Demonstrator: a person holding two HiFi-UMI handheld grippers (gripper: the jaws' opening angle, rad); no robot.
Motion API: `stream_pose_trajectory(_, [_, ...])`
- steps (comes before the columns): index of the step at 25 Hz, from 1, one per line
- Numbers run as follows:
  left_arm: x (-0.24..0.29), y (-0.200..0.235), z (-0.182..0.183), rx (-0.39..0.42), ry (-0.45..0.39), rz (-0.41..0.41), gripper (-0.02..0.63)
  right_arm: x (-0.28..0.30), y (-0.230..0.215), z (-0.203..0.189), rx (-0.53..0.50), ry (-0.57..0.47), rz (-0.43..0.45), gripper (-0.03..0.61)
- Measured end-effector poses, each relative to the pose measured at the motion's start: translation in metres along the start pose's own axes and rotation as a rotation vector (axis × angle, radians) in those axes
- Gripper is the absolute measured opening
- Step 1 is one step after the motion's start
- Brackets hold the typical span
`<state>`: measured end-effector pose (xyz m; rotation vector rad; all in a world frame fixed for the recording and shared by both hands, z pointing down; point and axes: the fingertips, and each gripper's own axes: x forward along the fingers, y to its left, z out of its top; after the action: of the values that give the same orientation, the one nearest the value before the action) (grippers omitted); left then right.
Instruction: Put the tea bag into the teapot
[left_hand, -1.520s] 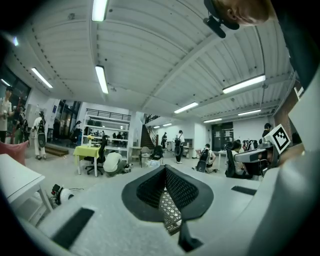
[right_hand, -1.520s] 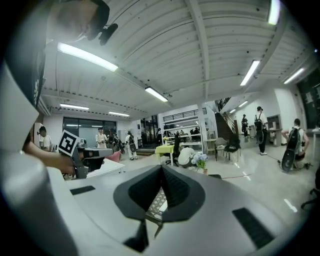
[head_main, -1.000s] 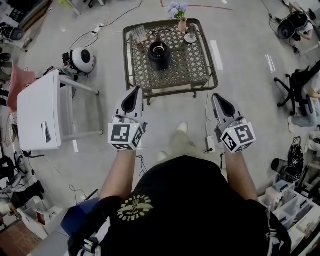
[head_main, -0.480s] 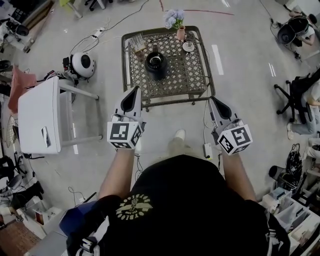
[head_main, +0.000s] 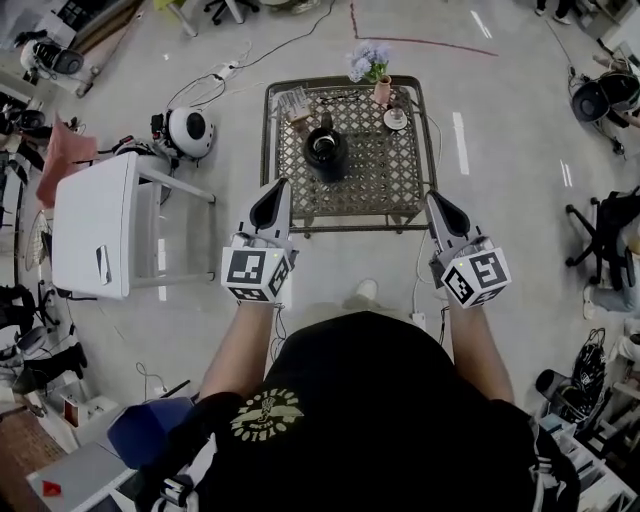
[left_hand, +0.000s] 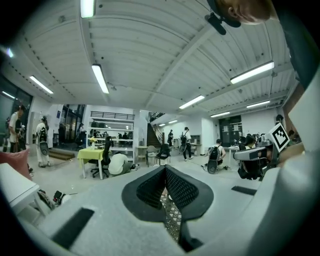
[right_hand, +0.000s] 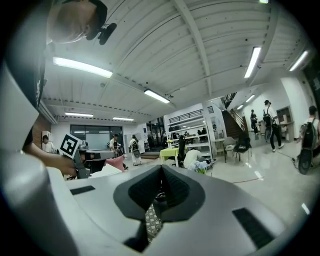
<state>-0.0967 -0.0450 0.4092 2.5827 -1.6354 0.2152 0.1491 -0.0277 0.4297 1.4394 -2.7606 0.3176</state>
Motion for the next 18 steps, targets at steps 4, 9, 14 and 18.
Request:
stream_pose_trajectory(4, [0.0, 0.007, 0.002, 0.0, 0.007, 0.036, -0.005, 0.009, -0.001, -0.001, -0.001, 0.004, 0.035, 0.009])
stream_pose_trajectory(9, [0.003, 0.001, 0.006, 0.008, 0.007, 0.039, -0.005, 0.013, 0.0, -0.003, -0.006, 0.015, 0.062, 0.009])
stream_pose_trajectory(14, [0.002, -0.003, 0.013, 0.022, -0.006, 0.041, -0.005, 0.013, 0.002, -0.001, -0.019, 0.015, 0.078, 0.009])
stream_pose_trajectory(18, [-0.003, -0.001, 0.015, 0.017, -0.009, 0.052, -0.005, 0.014, 0.003, 0.002, -0.028, 0.017, 0.079, 0.009])
